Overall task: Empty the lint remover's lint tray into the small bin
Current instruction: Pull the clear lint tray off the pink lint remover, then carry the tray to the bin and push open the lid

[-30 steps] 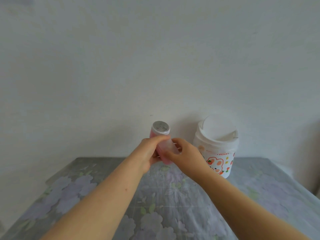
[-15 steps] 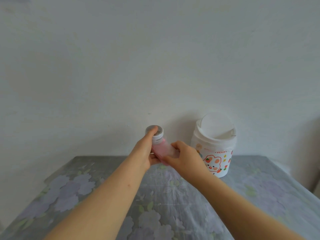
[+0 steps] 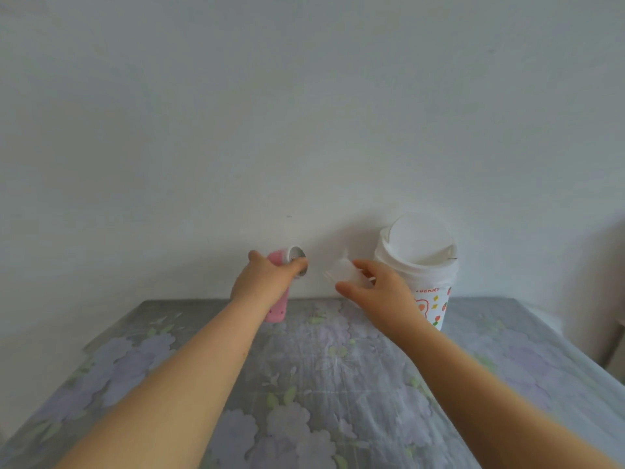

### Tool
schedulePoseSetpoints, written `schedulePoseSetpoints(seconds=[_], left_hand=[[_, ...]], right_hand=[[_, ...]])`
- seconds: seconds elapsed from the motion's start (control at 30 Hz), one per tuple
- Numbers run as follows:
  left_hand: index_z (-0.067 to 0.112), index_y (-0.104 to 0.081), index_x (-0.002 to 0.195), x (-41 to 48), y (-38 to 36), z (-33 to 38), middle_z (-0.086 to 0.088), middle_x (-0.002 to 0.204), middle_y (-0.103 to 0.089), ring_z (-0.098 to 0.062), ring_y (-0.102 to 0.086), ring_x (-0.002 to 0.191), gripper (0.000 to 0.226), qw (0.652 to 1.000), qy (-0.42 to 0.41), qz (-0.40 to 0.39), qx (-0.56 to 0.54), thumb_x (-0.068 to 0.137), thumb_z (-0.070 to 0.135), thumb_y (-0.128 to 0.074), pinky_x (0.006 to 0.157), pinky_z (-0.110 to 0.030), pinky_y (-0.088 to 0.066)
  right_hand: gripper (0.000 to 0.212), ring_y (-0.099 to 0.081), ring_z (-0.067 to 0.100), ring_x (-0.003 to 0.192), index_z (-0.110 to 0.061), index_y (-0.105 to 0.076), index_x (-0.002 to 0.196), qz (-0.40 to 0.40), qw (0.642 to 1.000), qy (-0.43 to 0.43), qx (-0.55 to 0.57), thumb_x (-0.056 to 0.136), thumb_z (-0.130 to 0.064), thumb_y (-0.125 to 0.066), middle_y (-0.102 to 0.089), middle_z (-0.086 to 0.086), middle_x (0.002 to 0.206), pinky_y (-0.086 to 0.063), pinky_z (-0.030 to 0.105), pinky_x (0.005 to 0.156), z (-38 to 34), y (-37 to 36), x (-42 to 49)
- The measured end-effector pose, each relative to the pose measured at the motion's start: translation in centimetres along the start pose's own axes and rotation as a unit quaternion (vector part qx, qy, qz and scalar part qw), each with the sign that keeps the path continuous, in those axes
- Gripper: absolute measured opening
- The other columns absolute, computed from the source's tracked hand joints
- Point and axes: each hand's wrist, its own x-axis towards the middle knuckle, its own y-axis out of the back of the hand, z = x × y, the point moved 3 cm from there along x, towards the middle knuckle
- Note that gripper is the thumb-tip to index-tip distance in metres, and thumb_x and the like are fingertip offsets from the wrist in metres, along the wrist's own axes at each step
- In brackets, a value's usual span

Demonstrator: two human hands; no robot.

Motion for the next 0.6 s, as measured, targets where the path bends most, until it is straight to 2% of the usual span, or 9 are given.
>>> schedulePoseSetpoints(seconds=[0.1,0.2,0.3,0.43,0.6], left_hand=[[0.017,-0.040,0.105,-0.1,-0.5,-0.2,-0.004,0.095,-0.058,-0.027,-0.058,0.079,0.074,0.986,-0.071,0.028,0.150,0.059,0.070,-0.062,0.056,-0.031,-0.037],[0.017,-0.042,0.113,-0.4,-1.5,-0.6,-0.007,0.104,-0.056,-0.031,-0.058,0.093,0.071,0.960,-0.116,0.016,0.253,0.065,0.065,-0.064,0.065,-0.034,-0.040],[0.017,-0.048,0.109,-0.4,-2.4,-1.2,-0.007,0.107,-0.055,-0.031,-0.057,0.096,0.065,0.952,-0.106,-0.033,0.285,0.062,0.057,-0.069,0.073,-0.036,-0.046],[0.018,-0.052,0.104,-0.2,-2.9,-2.2,-0.004,0.103,-0.057,-0.028,-0.056,0.095,0.063,0.947,-0.094,-0.053,0.301,0.056,0.052,-0.072,0.074,-0.037,-0.050],[0.018,-0.050,0.104,0.0,-3.3,-2.7,-0.005,0.107,-0.056,-0.028,-0.054,0.099,0.061,0.926,-0.120,-0.048,0.355,0.059,0.053,-0.073,0.070,-0.035,-0.040]], right_hand=[[0.058,-0.063,0.018,0.102,-0.026,-0.054,0.130,-0.001,0.999,-0.027,0.042,0.078,-0.042,-0.074,-0.060,-0.002,0.119,-0.056,0.046,0.089,0.7,0.4,0.0],[0.045,-0.064,0.012,0.093,-0.029,-0.058,0.117,-0.001,0.998,-0.030,0.062,0.077,-0.043,-0.074,-0.064,-0.005,0.110,-0.055,0.039,0.084,1.0,0.7,0.1],[0.042,-0.063,0.011,0.094,-0.027,-0.061,0.116,0.003,0.997,-0.031,0.076,0.078,-0.039,-0.074,-0.064,-0.005,0.108,-0.049,0.032,0.080,1.1,1.0,0.2],[0.038,-0.064,0.010,0.093,-0.027,-0.063,0.114,-0.003,0.995,-0.032,0.094,0.078,-0.034,-0.074,-0.066,-0.005,0.105,-0.050,0.032,0.081,0.9,1.4,0.2],[0.038,-0.061,0.013,0.083,-0.028,-0.064,0.115,-0.007,0.993,-0.038,0.110,0.079,-0.035,-0.073,-0.066,-0.004,0.105,-0.046,0.032,0.072,0.9,1.9,0.1]])
